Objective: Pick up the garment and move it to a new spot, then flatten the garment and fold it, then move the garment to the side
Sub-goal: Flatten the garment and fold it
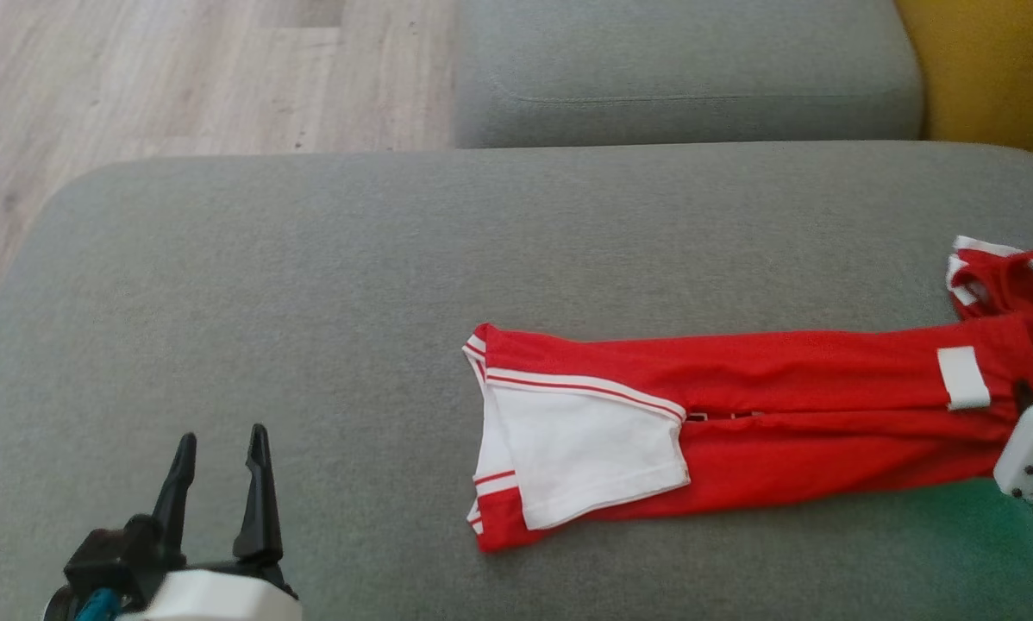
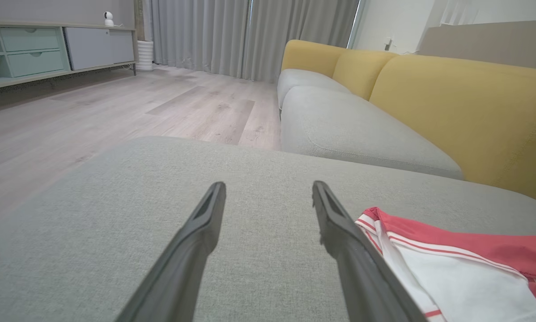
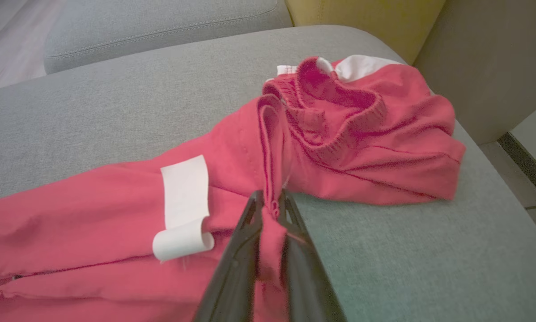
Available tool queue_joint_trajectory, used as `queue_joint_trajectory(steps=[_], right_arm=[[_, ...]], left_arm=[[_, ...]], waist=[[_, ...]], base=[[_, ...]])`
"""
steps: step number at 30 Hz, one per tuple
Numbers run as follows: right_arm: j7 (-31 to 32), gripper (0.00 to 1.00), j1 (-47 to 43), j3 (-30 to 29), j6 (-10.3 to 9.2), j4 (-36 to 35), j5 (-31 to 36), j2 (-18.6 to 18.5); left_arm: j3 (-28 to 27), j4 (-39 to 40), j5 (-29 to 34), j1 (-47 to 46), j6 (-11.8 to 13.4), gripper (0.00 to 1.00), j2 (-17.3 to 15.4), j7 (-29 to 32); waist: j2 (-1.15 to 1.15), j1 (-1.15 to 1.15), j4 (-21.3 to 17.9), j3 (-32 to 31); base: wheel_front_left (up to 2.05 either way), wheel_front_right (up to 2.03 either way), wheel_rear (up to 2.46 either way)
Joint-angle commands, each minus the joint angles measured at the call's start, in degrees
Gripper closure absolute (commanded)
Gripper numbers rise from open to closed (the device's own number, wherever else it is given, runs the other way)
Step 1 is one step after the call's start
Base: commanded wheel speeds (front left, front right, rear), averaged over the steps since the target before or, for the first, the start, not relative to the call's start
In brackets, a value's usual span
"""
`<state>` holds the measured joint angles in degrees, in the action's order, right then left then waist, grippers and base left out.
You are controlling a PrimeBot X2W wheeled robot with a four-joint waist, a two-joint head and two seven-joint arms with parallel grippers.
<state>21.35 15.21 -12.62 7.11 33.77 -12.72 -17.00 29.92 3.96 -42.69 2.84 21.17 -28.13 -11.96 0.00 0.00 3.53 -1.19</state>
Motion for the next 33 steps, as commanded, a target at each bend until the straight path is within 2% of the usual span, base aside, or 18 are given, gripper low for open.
queue_joint_trajectory(steps=[1, 6, 16, 20, 26, 29, 32, 33], right_arm=[[0.72, 1.0, 0.13, 0.33, 0.37, -3.36, -0.68, -1.65], [3.13, 1.0, -1.53, 1.02, 0.37, -9.66, -3.19, 0.43], [11.75, 1.0, -7.89, 8.69, 0.37, -31.35, -11.29, 6.97], [13.68, 1.0, -8.88, 12.39, 0.37, -36.25, -13.21, 10.51], [12.65, 1.0, -7.84, 17.56, 0.37, -35.74, -15.81, 13.5], [10.58, 1.0, -6.38, 21.64, 0.37, -32.61, -17.14, 14.01], [7.43, 1.0, -4.64, 26.43, 0.37, -28.34, -21.55, 14.09], [5.02, 1.0, -2.98, 28.94, 0.37, -24.96, -23.48, 14.1]], left_arm=[[-2.04, 1.07, 0.36, -2.37, -0.08, 0.0, -0.77, -0.68], [-1.64, 0.0, 0.29, -2.65, -0.57, 0.0, -0.12, -0.94], [-1.23, -1.57, -0.1, -2.84, -1.35, 0.0, 0.21, -1.05], [-1.09, -1.54, -0.08, -3.13, -1.37, 0.0, 0.11, -0.85], [-0.55, -1.35, 0.07, -3.77, -1.59, 0.0, 0.3, -0.56], [-0.13, -1.43, 0.18, -4.27, -1.8, 0.0, 0.5, -0.35], [0.43, -1.64, 0.37, -4.94, -2.11, 0.0, 0.77, -0.11], [0.88, -1.88, 0.52, -5.54, -2.45, 0.0, 1.0, 0.06]], waist=[[0.0, 0.0, -0.66, -0.13], [0.0, 0.0, -0.87, -0.22], [0.0, 0.0, 1.6, -1.1], [0.0, 0.0, 2.69, -1.03], [0.0, 0.0, 4.29, -0.31], [0.0, 0.0, 5.38, 0.29], [0.0, 0.0, 6.65, 0.82], [0.0, 0.0, 7.65, 1.18]], base=[[0.0, 0.0, 0.0], [0.0, 0.0, 0.0], [0.0, 0.0, 0.0], [0.0, 0.0, 0.0], [0.0, 0.0, 0.0], [0.0, 0.0, 0.0], [0.0, 0.0, 0.0], [0.0, 0.0, 0.0]])
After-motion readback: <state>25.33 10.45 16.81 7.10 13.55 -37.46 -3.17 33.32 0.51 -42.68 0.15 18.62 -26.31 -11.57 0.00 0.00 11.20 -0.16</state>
